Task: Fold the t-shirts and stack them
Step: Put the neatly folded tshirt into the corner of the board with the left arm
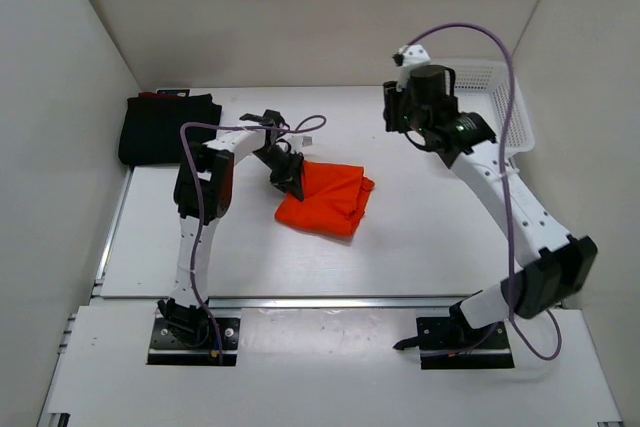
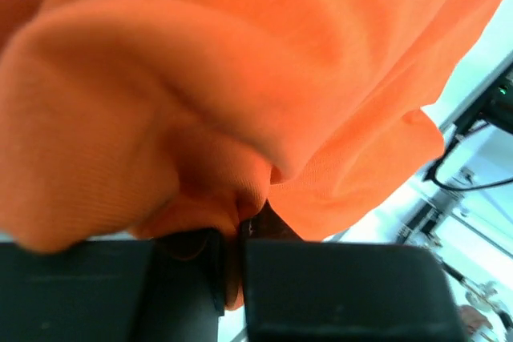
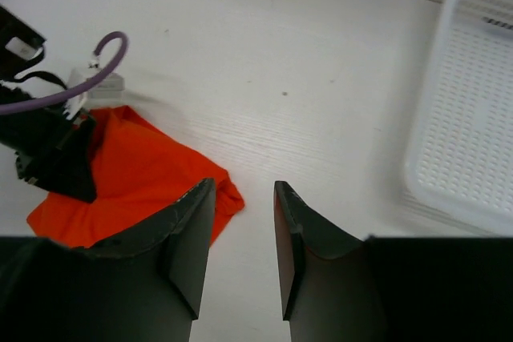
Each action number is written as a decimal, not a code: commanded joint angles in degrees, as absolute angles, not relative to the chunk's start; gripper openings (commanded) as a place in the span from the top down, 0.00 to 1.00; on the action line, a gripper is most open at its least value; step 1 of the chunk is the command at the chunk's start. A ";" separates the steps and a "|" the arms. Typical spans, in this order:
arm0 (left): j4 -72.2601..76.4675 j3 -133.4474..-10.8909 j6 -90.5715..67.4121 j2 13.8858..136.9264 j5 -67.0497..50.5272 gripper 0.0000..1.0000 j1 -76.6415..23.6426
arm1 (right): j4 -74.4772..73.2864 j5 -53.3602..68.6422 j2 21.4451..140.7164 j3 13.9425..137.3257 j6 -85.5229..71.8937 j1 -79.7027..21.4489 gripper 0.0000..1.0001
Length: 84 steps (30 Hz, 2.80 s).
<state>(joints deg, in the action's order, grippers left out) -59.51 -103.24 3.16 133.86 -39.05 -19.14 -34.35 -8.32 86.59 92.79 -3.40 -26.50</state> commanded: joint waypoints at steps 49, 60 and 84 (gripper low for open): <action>-16.00 -100.02 32.96 118.83 35.85 1.00 -0.09 | -23.82 -14.15 79.89 88.15 -1.67 -28.65 0.68; -18.89 -105.03 32.25 121.02 34.19 1.00 4.48 | -24.44 -14.06 80.95 88.77 -1.58 -28.65 0.68; -22.49 -106.81 25.84 116.47 33.77 0.08 5.45 | -25.75 -10.81 82.09 90.00 -2.20 -29.09 0.65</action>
